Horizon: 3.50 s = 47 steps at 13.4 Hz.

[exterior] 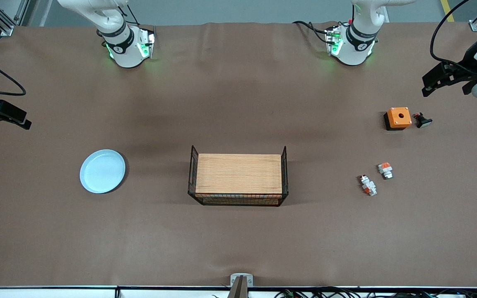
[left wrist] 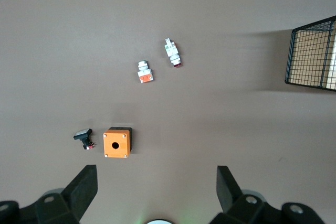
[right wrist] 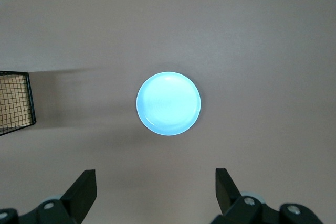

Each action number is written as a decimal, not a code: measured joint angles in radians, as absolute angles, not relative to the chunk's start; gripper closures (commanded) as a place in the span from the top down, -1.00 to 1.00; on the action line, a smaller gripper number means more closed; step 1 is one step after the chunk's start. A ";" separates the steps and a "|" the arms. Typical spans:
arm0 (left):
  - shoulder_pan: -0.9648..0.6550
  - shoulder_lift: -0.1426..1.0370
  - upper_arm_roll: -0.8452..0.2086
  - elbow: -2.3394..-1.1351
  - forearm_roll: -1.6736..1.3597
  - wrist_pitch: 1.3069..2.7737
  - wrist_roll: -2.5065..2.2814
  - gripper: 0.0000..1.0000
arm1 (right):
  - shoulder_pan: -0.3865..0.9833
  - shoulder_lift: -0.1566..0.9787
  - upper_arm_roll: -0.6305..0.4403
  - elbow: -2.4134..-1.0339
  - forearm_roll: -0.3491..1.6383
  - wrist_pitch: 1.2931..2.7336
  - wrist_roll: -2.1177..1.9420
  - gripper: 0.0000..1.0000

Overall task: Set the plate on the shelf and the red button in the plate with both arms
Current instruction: 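Reach the left gripper toward the white push button with red base, then grasp the push button with the left gripper while the right gripper reaches the plate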

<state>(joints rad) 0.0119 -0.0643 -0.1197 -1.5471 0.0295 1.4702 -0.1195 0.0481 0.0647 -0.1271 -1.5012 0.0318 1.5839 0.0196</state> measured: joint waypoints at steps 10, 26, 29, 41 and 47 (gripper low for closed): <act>0.016 -0.004 -0.118 -1.555 0.030 1.505 -0.120 1.00 | 0.053 0.067 -0.128 -1.501 0.032 1.584 0.020 1.00; 0.056 0.545 -0.117 -1.692 0.030 2.168 -0.405 1.00 | 0.066 0.215 -0.128 -1.503 -0.013 1.578 0.020 1.00; 0.059 0.613 -0.116 -1.691 0.030 2.255 -0.444 0.98 | 0.071 0.294 -0.132 -1.514 -0.024 1.541 0.029 1.00; 0.059 0.692 -0.116 -1.702 0.030 2.306 -0.482 -0.88 | -0.029 0.513 -0.147 -1.658 -0.041 1.969 -0.074 1.00; 0.057 0.661 -0.118 -1.688 0.030 2.290 -0.477 -1.00 | -0.044 0.513 -0.144 -1.826 -0.026 2.283 -0.087 1.00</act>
